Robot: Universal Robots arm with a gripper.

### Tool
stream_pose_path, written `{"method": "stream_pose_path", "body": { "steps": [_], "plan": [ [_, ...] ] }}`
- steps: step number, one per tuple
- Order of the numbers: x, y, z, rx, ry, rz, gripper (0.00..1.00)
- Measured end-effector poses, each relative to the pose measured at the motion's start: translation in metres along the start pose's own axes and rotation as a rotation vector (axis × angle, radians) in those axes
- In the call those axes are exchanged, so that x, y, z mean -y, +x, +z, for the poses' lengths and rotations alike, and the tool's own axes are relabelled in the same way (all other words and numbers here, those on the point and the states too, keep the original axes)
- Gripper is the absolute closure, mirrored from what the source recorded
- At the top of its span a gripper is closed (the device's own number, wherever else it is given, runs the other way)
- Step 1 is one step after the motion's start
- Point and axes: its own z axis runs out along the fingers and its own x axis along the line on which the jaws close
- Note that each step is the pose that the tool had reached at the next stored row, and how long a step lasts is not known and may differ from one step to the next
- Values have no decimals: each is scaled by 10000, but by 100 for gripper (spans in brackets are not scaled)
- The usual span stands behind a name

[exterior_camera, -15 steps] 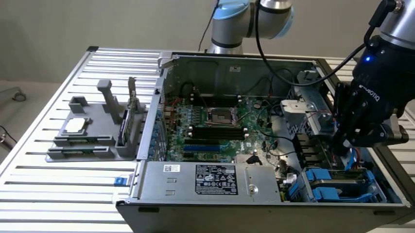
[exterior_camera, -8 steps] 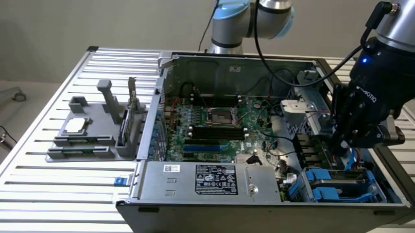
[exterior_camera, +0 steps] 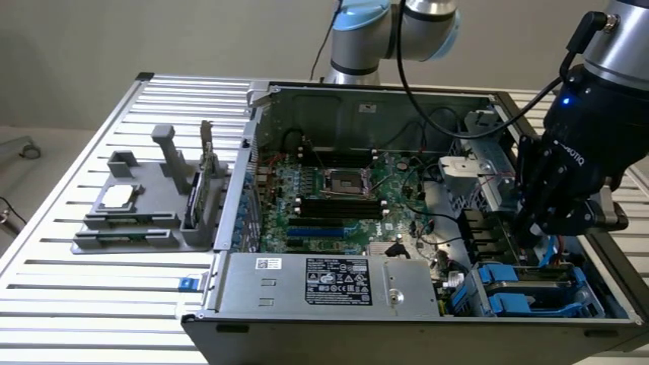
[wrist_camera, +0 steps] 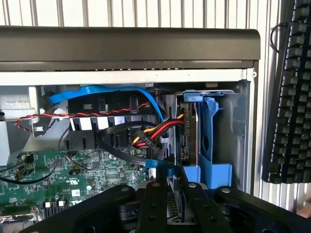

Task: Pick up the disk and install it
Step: 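Insert the second disk wire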

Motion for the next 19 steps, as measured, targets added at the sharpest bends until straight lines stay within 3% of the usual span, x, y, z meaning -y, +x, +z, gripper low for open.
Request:
{"method": "stream_pose_path", "body": {
  "steps": [19],
  "plan": [
    [-58,-20,54,1,29,-4,84]
  ]
}}
